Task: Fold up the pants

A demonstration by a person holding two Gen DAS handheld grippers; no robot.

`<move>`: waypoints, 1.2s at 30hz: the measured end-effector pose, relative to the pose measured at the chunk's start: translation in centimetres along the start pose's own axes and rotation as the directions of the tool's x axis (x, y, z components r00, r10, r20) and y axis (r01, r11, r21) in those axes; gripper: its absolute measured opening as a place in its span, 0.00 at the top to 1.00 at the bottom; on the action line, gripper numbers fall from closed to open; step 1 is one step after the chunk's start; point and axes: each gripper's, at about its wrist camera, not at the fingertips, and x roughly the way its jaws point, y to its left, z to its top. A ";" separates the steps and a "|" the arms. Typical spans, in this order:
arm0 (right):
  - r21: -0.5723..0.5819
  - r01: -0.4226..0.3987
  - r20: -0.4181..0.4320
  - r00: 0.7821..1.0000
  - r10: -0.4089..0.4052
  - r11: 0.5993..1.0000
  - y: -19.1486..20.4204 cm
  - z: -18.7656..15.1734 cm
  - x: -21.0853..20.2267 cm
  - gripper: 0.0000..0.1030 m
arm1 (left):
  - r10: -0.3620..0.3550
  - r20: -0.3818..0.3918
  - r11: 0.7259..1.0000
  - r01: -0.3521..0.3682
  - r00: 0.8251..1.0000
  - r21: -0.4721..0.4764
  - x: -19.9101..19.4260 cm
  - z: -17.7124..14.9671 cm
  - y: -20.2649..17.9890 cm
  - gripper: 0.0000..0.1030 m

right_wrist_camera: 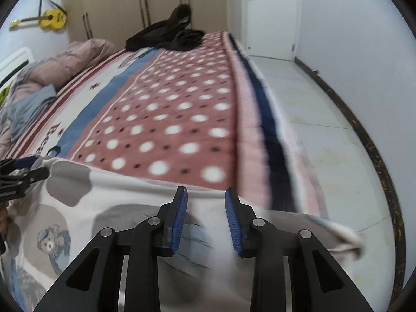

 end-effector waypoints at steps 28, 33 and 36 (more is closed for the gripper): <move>0.245 -0.092 0.009 0.996 0.092 0.965 -16.4 -4.1 2.5 0.87 | -0.018 0.007 0.999 0.018 1.000 -0.032 -3.6 -3.3 -5.1 0.28; 0.288 -0.115 0.035 0.993 0.109 0.951 -17.1 -1.8 4.5 0.85 | 0.009 0.013 0.999 -0.009 1.000 -0.037 -2.7 -2.6 -4.8 0.28; 0.288 -0.062 -0.037 0.996 0.076 0.956 -17.1 -1.7 5.8 0.85 | 0.009 0.007 0.999 -0.009 1.000 -0.049 -2.6 -2.6 -4.4 0.28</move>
